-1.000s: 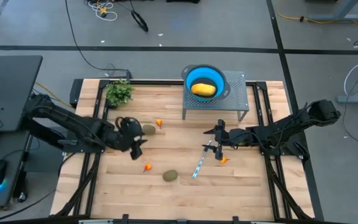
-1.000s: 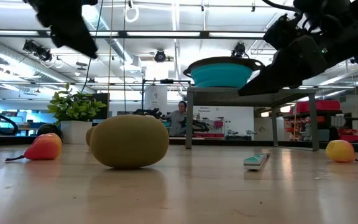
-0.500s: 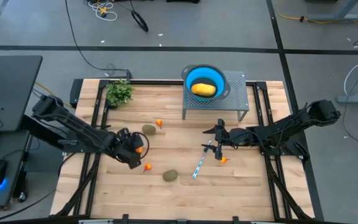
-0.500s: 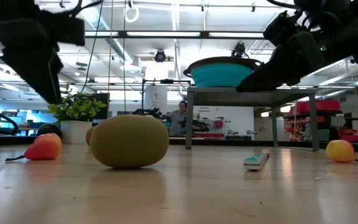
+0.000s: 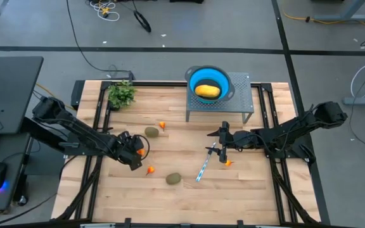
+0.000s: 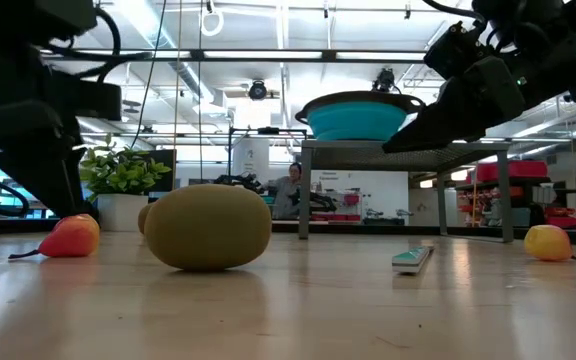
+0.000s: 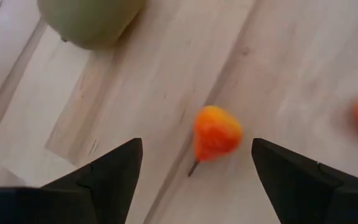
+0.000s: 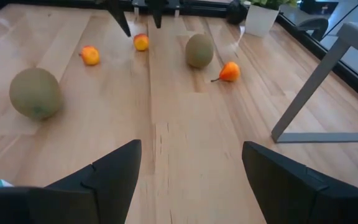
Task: Pick & Place Fruit
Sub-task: Put the peach into the blue strainer bowl on the shelf
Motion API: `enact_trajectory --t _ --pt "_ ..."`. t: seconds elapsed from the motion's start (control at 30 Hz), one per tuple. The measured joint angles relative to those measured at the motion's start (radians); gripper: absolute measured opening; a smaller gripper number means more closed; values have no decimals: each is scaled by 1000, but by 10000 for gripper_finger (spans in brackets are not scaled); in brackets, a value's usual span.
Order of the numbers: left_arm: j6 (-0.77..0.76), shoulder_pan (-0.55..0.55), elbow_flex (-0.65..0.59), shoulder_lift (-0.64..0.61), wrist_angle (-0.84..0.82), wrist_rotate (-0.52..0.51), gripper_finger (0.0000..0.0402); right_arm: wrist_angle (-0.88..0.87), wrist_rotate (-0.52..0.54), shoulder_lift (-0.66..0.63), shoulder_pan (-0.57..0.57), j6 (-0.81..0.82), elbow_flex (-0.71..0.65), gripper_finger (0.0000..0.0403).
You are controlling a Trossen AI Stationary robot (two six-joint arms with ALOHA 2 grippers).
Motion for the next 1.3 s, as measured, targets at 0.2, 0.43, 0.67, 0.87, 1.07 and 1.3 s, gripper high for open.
enact_trajectory --t 0.2,0.43,0.67,0.87,1.07,1.3 --pt "5 26 -74 -2 159 28 315 -1 0 0 0 0 0 288" --pt "1 45 -119 -2 157 22 310 -7 0 0 0 0 0 288" --pt "20 46 -133 -2 211 -34 302 -8 0 0 0 0 0 288" --pt "19 46 -132 0 217 -41 301 -8 0 0 0 0 0 288" --pt "-3 46 -132 0 216 -45 297 -8 0 0 0 0 0 288" --pt "-18 46 -132 0 206 -49 255 -8 0 0 0 0 0 288"
